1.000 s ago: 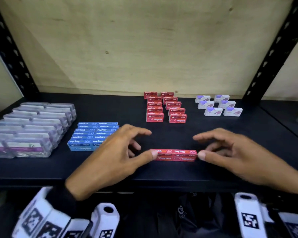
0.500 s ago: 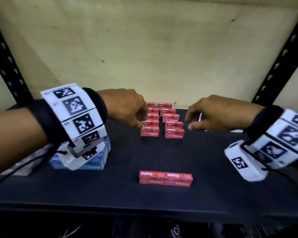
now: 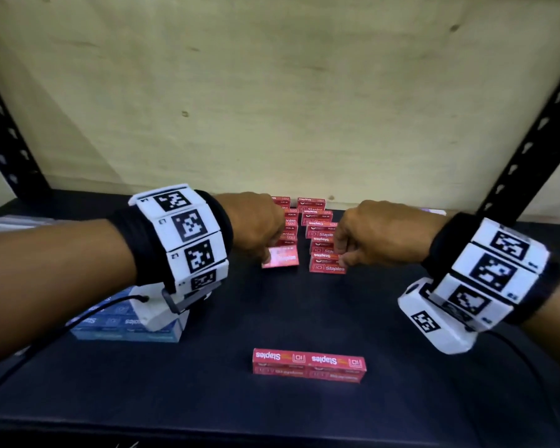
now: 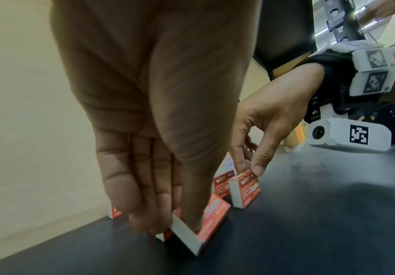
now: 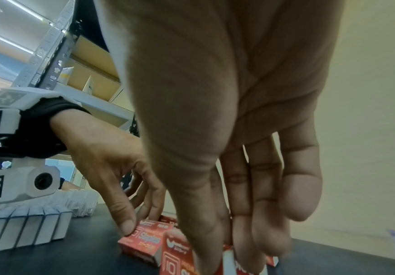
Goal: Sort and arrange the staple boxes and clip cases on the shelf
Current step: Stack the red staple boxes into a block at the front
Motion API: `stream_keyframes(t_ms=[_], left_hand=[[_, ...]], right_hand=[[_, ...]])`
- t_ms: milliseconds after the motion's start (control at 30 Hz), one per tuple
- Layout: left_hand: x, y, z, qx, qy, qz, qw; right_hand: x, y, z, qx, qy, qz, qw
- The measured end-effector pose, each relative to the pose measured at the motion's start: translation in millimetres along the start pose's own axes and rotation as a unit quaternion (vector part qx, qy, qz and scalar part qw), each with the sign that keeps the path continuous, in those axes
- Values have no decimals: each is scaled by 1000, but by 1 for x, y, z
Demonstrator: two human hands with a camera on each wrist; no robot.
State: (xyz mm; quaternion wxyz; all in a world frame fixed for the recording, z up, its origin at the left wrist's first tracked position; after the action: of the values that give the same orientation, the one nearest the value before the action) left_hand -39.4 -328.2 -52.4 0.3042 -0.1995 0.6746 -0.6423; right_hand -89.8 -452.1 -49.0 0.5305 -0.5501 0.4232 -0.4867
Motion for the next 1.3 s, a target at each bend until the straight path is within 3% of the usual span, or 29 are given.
stream_keyframes(t_ms=[533,933,1300], left_hand=[[19,-4,-17,19,36,-46,998],[26,-4,-96,-2,67,-86,994],[33,-1,-121,-13,72,-79,994]], right_hand=[[-7,-2,-19,14,7,23,1000],[-27,-7,-91,5,-38,32,999],[-42,-9,-121,-14,-35,45,998]])
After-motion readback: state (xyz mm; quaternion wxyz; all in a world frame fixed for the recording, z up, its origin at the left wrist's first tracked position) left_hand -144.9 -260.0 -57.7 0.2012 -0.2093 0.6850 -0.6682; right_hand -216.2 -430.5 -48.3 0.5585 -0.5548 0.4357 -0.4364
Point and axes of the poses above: each hand's wrist, its own z-axis towards the middle knuckle, its own y-axis out of the palm, x = y × z, the point moved 7 cm from there along z, towards the middle knuckle, and after that the axes turned 14 degrees about x, right-handed, at the moved point
